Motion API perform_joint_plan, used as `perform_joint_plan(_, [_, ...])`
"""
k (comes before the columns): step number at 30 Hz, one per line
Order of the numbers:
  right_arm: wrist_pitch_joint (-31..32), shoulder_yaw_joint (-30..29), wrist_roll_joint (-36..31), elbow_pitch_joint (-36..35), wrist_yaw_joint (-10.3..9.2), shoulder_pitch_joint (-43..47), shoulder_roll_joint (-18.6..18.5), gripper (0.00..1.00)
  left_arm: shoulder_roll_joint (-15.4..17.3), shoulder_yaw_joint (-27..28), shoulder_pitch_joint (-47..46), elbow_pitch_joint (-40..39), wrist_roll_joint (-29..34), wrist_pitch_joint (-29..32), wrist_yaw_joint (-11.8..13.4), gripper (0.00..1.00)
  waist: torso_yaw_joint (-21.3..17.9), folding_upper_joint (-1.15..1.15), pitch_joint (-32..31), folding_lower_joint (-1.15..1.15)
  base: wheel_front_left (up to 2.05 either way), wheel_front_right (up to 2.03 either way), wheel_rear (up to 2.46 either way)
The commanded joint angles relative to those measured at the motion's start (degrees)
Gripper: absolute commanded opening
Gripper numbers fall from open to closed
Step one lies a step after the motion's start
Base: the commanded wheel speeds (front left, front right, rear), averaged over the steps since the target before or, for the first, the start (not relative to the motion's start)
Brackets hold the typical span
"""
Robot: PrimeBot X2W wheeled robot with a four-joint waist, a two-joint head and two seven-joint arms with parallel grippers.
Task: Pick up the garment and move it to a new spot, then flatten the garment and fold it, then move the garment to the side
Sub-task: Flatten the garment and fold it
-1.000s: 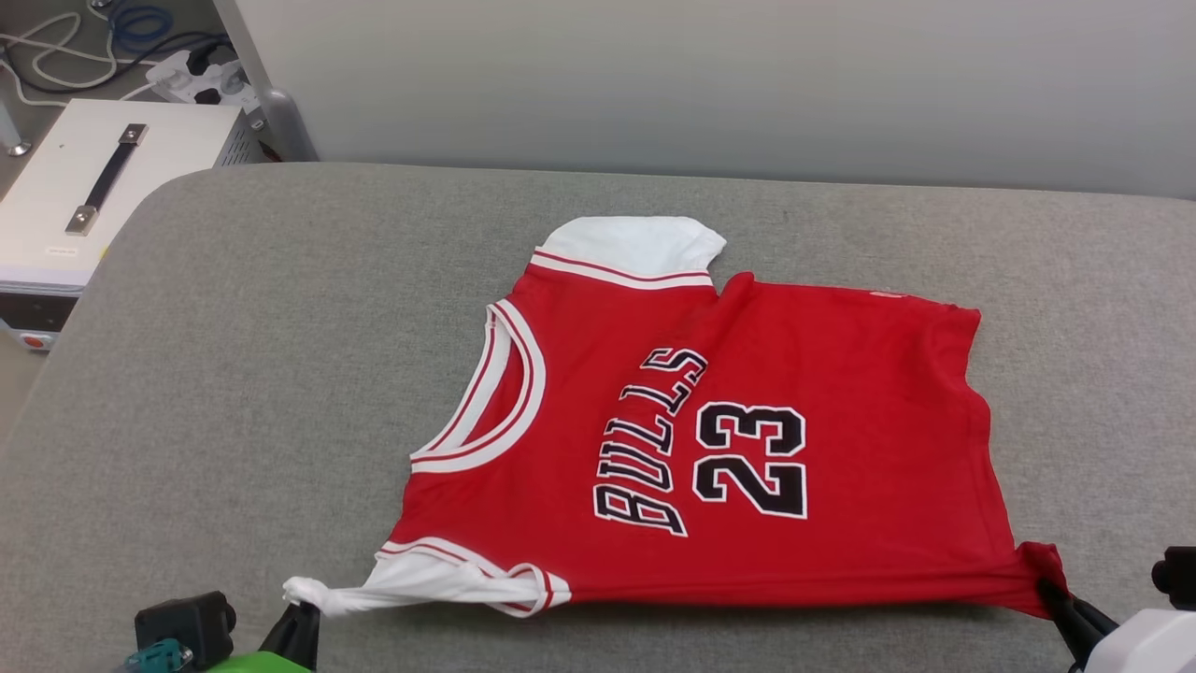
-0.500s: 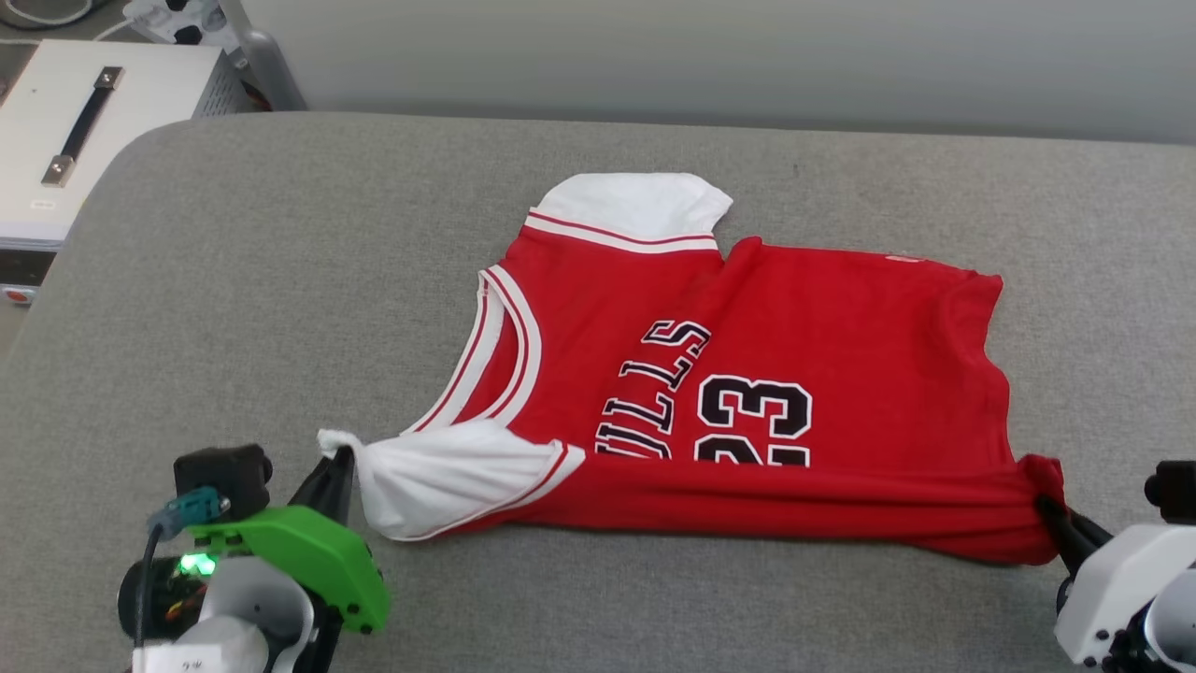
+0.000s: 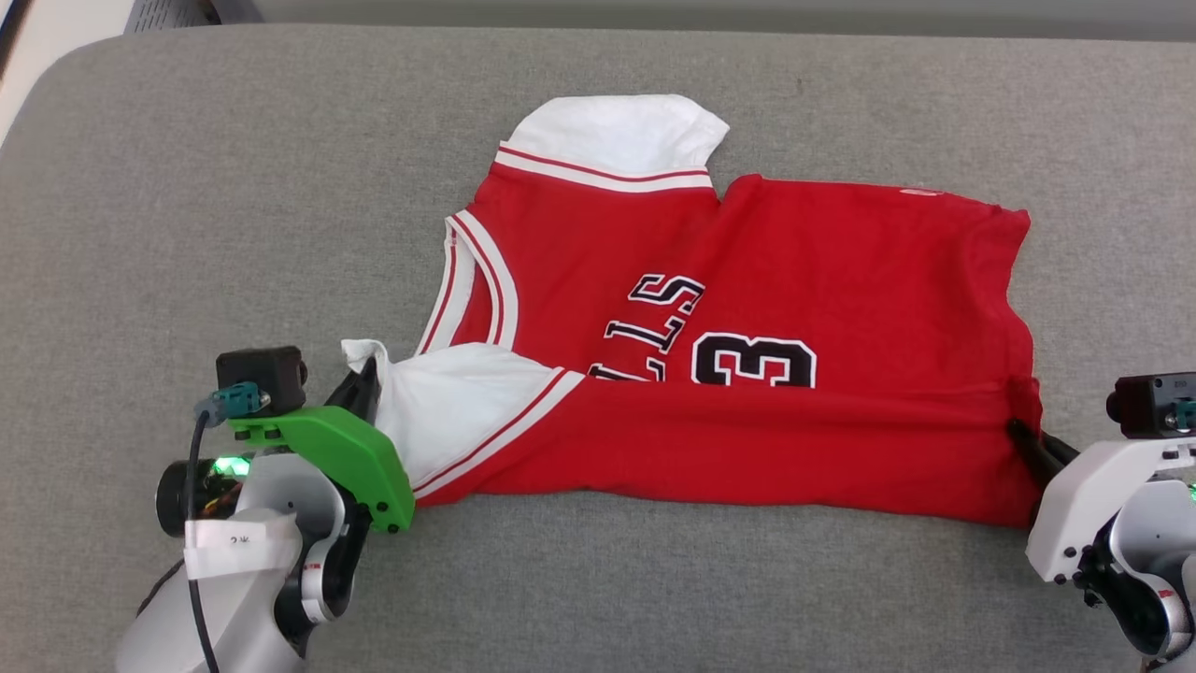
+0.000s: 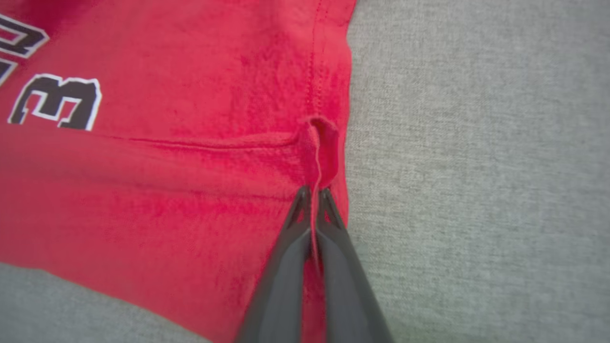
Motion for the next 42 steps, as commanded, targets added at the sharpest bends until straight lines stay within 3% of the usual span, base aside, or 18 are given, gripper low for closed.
perform_joint_plan(1, [-0.6,0.7,0.4,1.1,-0.46,-1.1,-0.3,0.0,-0.6,-0.2,-1.4,1.5,-0.1,0.0,-0.6,0.0,-0.4,0.0,1.3,0.0,0.0,0.0,0.0])
perform_joint_plan(8, [-3.1,4.4,0.3,6.3,-0.46,-2.9,-0.9,0.0,-2.6,-1.7,-2.8,7.1,-1.7,2.6,-2.7,0.0,-0.4,0.0,1.6,0.0,0.0,0.0,0.0])
perform_joint_plan(9, [-3.4,4.8,0.6,6.9,-0.46,-2.9,-0.9,0.05,-2.8,-1.8,-2.8,7.5,-2.0,2.9,-3.0,0.0,-0.3,0.0,1.3,0.0,0.0,0.0,0.0])
perform_joint_plan(10, [-3.7,5.2,0.9,7.5,-0.46,-3.0,-0.9,0.27,-2.9,-2.0,-2.7,8.0,-2.3,3.3,-3.3,0.0,-0.3,0.0,1.0,0.0,0.0,0.0,0.0])
perform_joint_plan(11, [-4.2,5.6,0.6,7.8,-0.46,-3.0,-1.1,0.45,-2.9,-1.8,-2.6,8.3,-2.4,3.0,-3.2,0.25,-0.3,0.0,0.7,0.0,0.0,0.0,0.0])
perform_joint_plan(12, [-5.2,5.6,0.4,8.0,-0.46,-3.2,-1.1,0.86,-3.0,-1.6,-2.5,8.6,-2.6,2.8,-3.2,0.51,-0.3,0.0,0.4,0.0,0.0,0.0,0.0])
perform_joint_plan(13, [-6.2,5.5,0.5,8.5,-0.46,-3.3,-0.9,1.0,-3.0,-1.6,-2.3,8.8,-2.7,2.7,-3.2,1.0,-0.3,0.0,-0.1,0.0,0.0,0.0,0.0])
perform_joint_plan(20, [-14.5,4.4,0.8,8.3,-0.46,-2.9,0.9,1.0,-2.5,1.2,-0.7,8.9,-3.1,-1.4,-0.9,1.0,-0.4,0.0,-3.4,0.0,0.0,0.0,0.0])
perform_joint_plan(29, [-23.4,-0.6,-3.2,5.6,-0.46,-1.0,4.9,1.0,0.6,4.3,1.2,5.4,-2.9,-5.2,1.0,1.0,-0.4,0.0,-6.8,0.0,0.0,0.0,0.0])
perform_joint_plan(35, [-24.0,-3.2,-5.5,0.5,-0.46,1.8,8.1,1.0,5.1,5.2,2.5,-1.7,-5.6,1.0,0.2,1.0,-0.7,0.0,-8.0,0.0,0.0,0.0,0.0])
perform_joint_plan(42, [-22.5,-4.7,-7.7,-5.1,-0.46,4.4,10.6,1.0,10.3,3.2,3.2,-10.4,-10.3,14.1,-1.7,1.0,-1.8,0.0,-7.3,0.0,0.0,0.0,0.0])
